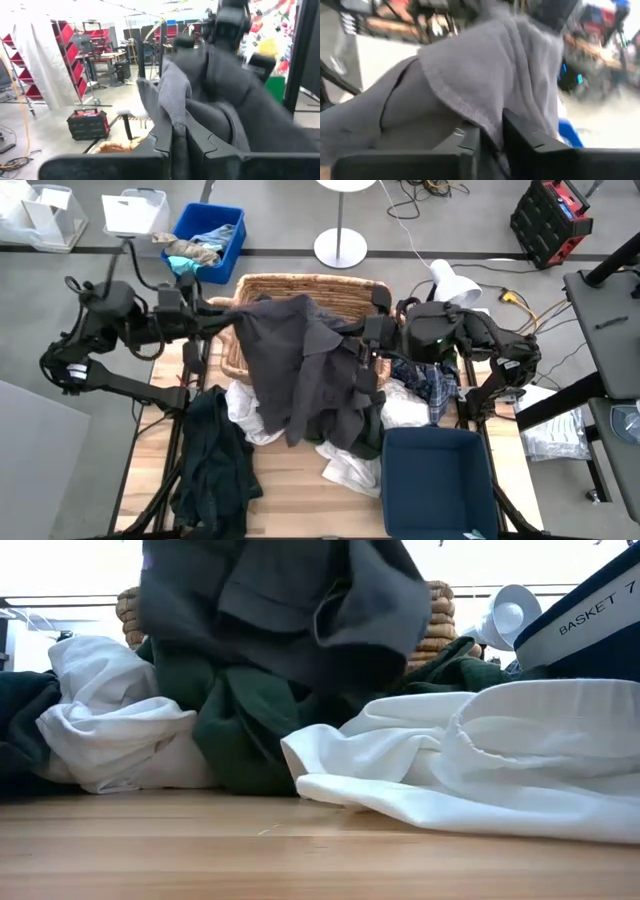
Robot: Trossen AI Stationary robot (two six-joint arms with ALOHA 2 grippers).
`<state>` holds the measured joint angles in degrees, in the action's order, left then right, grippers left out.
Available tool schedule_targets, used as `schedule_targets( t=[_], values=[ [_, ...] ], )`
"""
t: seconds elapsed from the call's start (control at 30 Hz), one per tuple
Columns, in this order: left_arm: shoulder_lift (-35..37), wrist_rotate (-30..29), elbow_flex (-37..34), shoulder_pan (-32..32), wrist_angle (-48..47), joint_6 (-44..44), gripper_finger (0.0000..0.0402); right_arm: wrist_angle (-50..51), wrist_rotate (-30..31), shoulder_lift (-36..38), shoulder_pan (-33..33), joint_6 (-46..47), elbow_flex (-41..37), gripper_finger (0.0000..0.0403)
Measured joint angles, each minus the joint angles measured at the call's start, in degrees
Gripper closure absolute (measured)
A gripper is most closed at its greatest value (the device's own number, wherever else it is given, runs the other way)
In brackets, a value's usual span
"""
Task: Sort clothes
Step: Put the dark gray pants into the brown laundry basket
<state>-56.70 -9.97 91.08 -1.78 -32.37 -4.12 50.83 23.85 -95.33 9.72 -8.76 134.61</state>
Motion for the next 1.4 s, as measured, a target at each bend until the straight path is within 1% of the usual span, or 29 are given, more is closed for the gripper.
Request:
schedule_targets(
  t=[0.1,0.17,0.33,0.5,0.57,0.7,0.8,0.87,0.93,1.1,1.23,1.3,1.4],
  values=[
    [-2.0,-1.5,4.5,0.0,-2.9,0.0,0.0399,6.1,1.8,0.0,0.0,4.7,0.0,0.0299],
    [-3.9,-3.3,7.8,-0.1,-6.0,0.1,0.0399,9.4,1.9,0.0,0.0,7.8,0.0,0.0277],
    [-10.6,-5.6,17.2,-0.5,-18.4,0.1,0.0399,15.2,2.1,0.2,-0.1,12.6,0.0,0.0228],
    [-17.5,-13.2,28.3,-0.7,-32.3,0.0,0.0400,23.4,1.9,0.4,-0.9,22.2,0.0,0.0188],
    [-19.5,-13.4,32.3,-0.7,-35.5,-1.0,0.0400,28.1,1.9,0.5,-1.0,25.6,0.0,0.0172],
    [-22.1,-13.3,38.6,-0.7,-38.5,-3.1,0.0400,36.7,1.8,0.5,-0.9,32.3,0.0,0.0141],
    [-23.4,-13.3,42.2,-1.0,-40.9,-3.6,0.0400,39.2,1.7,0.5,-0.9,34.5,0.0,0.0123],
    [-24.2,-13.4,43.7,-1.3,-42.5,-3.1,0.0400,37.4,1.8,0.7,-0.9,33.9,0.0,0.0116],
    [-24.9,-13.5,44.0,-1.5,-42.9,-2.2,0.0400,33.2,2.6,0.8,-0.9,31.0,0.0,0.0111],
    [-27.5,-13.6,43.1,-1.8,-44.2,-1.5,0.0400,17.8,4.6,1.1,-0.9,20.2,0.4,0.0109],
    [-29.9,-13.6,43.1,-2.6,-44.2,-0.9,0.0400,3.9,4.7,1.2,-0.9,11.2,0.4,0.0106],
    [-30.8,-13.6,43.1,-2.7,-44.0,-0.9,0.0400,-1.1,4.7,0.6,-0.9,7.9,0.5,0.0100],
    [-32.1,-13.5,43.1,-2.9,-43.6,-0.9,0.0400,-4.9,4.7,-0.8,-1.1,4.8,0.5,0.0091]
  ],
)
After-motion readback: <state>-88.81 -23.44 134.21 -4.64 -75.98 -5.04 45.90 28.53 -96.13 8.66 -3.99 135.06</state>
